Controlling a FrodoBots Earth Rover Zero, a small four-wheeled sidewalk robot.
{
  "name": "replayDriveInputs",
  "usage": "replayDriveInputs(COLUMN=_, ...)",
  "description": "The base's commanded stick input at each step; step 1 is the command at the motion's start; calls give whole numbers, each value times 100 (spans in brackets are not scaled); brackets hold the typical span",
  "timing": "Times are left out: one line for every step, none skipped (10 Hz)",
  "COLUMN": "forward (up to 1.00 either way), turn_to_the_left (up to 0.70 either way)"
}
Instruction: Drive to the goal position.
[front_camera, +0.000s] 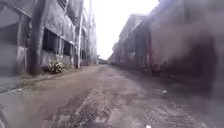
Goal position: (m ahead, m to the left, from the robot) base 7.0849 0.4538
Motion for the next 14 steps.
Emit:
replayDriveInputs(forward=70, turn_to_the_left=0)
replayDriveInputs(forward=70, turn_to_the_left=0)
replayDriveInputs(forward=70, turn_to_the_left=0)
replayDriveInputs(forward=70, turn_to_the_left=0)
replayDriveInputs(forward=70, turn_to_the_left=0)
replayDriveInputs(forward=70, turn_to_the_left=0)
replayDriveInputs(forward=70, turn_to_the_left=0)
replayDriveInputs(forward=70, turn_to_the_left=0)
replayDriveInputs(forward=70, turn_to_the_left=0)
replayDriveInputs(forward=70, turn_to_the_left=0)
replayDriveInputs(forward=70, turn_to_the_left=0)
replayDriveInputs(forward=70, turn_to_the_left=0)
replayDriveInputs(forward=70, turn_to_the_left=0)
replayDriveInputs(forward=70, turn_to_the_left=0)
